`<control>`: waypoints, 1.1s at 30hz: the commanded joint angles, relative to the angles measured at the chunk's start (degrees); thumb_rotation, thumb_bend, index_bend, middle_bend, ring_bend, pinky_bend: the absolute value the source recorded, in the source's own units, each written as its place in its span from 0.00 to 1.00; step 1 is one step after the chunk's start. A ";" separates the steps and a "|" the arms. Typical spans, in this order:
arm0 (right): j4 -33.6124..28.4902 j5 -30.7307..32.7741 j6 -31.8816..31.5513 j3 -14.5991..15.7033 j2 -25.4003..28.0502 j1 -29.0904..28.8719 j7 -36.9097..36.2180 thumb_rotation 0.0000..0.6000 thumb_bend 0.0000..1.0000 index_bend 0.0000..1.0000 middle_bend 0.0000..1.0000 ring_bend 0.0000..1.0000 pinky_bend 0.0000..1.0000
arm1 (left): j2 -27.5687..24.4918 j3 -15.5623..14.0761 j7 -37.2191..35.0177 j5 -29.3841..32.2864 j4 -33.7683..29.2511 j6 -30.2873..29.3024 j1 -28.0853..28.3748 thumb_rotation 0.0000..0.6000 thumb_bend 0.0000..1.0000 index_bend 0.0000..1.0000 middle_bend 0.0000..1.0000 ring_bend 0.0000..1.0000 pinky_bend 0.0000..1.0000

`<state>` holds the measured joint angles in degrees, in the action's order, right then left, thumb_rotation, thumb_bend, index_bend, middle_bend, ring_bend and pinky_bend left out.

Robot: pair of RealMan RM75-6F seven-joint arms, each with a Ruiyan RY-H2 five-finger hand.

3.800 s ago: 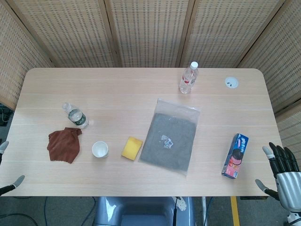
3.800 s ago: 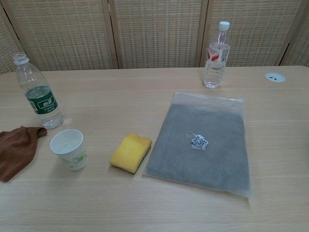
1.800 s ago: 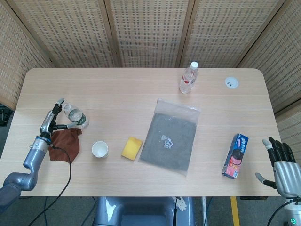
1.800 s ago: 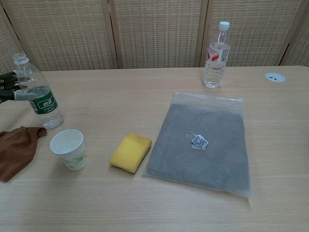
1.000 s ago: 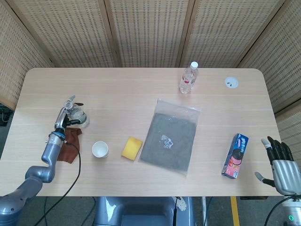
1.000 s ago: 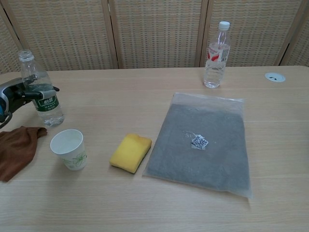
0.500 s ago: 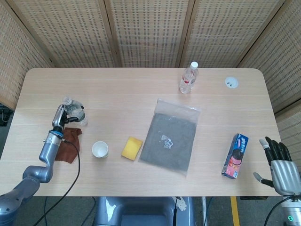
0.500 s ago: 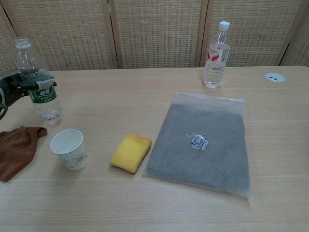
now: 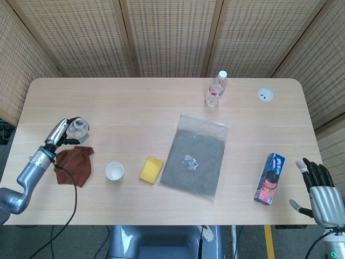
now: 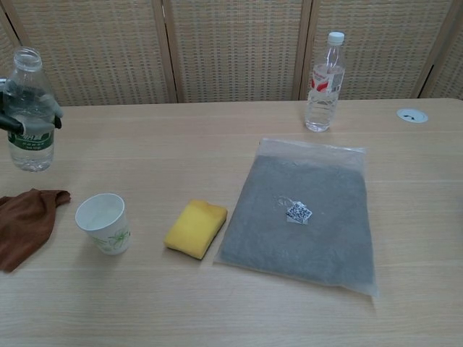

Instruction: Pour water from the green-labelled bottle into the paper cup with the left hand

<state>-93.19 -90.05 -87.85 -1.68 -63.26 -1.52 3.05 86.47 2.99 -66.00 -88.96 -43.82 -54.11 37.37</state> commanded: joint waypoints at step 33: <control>-0.70 -2.19 -2.26 0.71 -0.07 1.10 1.67 1.00 0.00 0.00 0.00 0.00 0.00 | -5.20 -8.89 41.34 -6.31 -7.32 -3.41 -1.84 1.00 0.61 0.71 0.57 0.34 0.35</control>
<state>-93.88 -92.24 -90.10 -0.97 -63.33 -0.42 4.72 80.95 -5.88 -24.90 -95.42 -51.22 -57.98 35.21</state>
